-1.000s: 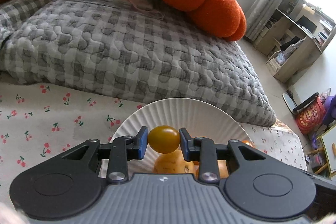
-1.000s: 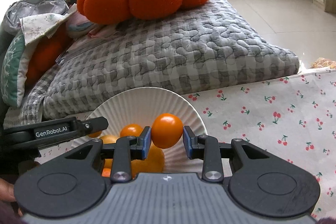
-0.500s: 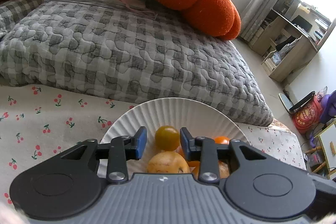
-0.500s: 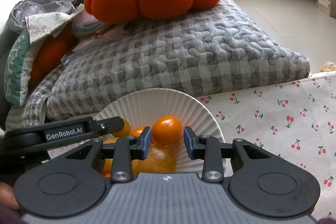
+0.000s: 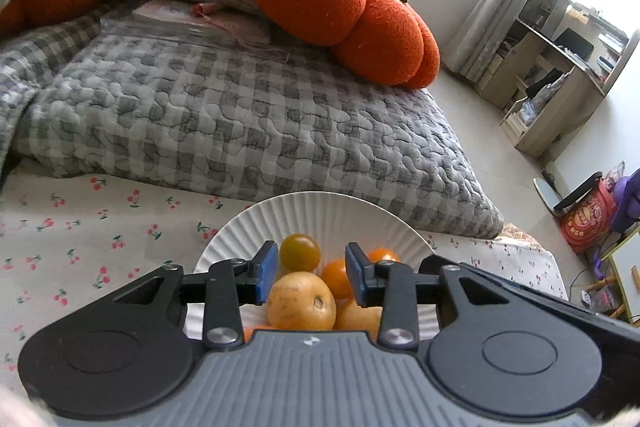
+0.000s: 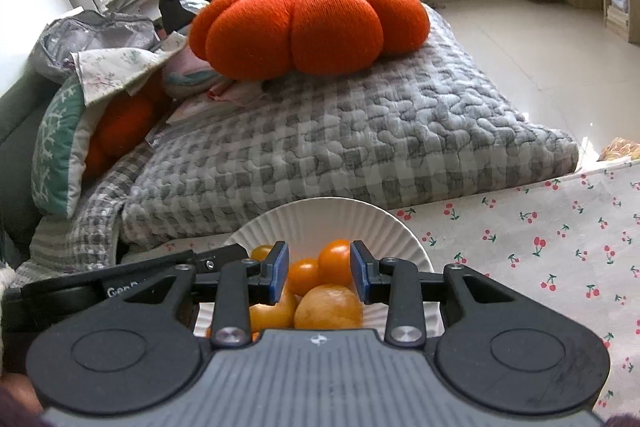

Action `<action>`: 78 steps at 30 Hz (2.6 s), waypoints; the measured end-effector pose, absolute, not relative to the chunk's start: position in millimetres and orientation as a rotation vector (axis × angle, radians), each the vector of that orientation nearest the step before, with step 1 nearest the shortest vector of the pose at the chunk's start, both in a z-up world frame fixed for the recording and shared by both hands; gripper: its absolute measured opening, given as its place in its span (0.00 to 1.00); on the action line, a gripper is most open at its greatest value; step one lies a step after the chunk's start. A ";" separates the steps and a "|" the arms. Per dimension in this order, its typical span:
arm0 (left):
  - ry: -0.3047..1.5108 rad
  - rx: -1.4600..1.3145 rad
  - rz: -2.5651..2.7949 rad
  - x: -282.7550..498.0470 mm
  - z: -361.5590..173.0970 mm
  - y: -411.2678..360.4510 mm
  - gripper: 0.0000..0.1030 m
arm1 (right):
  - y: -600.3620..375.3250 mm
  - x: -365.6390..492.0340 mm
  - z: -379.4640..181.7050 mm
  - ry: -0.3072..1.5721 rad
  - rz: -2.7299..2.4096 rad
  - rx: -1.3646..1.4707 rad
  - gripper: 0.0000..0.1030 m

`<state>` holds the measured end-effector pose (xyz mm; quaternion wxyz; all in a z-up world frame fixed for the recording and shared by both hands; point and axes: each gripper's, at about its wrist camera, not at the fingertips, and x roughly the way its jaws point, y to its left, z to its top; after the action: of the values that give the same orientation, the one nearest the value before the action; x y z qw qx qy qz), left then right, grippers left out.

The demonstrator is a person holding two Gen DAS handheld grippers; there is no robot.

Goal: Organize fruits
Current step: 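Open both tools to release the fruits onto the plate, then move both tools back toward the remaining fruit pile, then grasp a green fruit with left tool while right tool grasps a green fruit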

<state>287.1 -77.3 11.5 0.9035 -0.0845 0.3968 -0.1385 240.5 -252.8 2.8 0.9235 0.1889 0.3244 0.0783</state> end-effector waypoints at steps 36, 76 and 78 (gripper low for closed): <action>0.785 -0.068 -0.162 83.7 52.4 -11.7 0.86 | -194.3 63.1 43.0 0.640 0.210 0.200 0.73; 0.983 -0.002 -0.232 111.6 -31.2 -5.5 0.59 | -191.6 92.0 -35.7 0.864 0.289 0.151 0.50; 0.999 -0.008 -0.230 113.7 -35.3 -4.9 0.57 | -188.5 96.6 -41.7 0.883 0.290 0.157 0.48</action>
<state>113.7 -4.9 -35.3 0.8715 -0.0039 0.4779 -0.1100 96.6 -188.5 -41.7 0.8911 0.0757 0.4252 0.1397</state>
